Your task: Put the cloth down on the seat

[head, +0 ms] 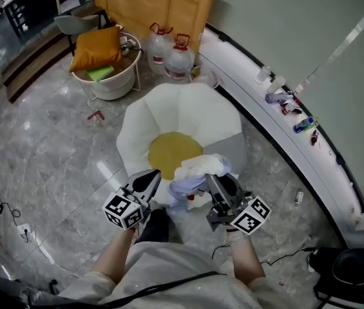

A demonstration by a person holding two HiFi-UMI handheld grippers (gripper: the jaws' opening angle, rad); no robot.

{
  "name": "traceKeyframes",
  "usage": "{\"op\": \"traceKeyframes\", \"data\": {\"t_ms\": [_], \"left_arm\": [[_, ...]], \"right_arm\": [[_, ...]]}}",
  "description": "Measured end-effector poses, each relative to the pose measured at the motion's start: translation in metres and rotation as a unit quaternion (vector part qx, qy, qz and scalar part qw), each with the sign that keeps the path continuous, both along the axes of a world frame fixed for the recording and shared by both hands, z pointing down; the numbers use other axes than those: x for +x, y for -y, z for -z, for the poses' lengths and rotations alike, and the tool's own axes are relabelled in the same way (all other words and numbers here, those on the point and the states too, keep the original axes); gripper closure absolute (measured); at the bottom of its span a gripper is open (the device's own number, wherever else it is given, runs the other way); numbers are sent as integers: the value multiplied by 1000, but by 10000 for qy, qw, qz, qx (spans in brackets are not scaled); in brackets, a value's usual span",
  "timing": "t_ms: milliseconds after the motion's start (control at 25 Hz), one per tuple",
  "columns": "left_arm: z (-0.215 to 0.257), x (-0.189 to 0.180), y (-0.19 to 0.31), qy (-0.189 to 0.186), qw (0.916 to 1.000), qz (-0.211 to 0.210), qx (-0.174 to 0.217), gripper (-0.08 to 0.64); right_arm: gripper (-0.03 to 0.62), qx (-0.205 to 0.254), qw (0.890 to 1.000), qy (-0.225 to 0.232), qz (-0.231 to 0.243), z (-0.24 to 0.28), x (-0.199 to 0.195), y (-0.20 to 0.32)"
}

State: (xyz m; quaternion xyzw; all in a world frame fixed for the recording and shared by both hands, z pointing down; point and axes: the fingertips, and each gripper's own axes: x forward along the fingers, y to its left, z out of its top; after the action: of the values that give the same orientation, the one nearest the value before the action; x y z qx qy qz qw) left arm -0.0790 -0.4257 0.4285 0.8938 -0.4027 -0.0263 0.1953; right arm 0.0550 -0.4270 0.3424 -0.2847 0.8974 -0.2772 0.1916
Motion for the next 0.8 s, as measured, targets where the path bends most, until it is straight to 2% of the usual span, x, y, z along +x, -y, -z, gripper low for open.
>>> {"op": "traceKeyframes", "data": {"t_ms": [360,800], "left_arm": [[-10,-33,69,-75,9998,-162,-126,546],[-22,-64,146,-129,9996,-215,-133,546]], "right_arm": [[512,201,9996,28,-190,17,-35,86],[512,324,9985,-110,-429,23,-52,163]]}}
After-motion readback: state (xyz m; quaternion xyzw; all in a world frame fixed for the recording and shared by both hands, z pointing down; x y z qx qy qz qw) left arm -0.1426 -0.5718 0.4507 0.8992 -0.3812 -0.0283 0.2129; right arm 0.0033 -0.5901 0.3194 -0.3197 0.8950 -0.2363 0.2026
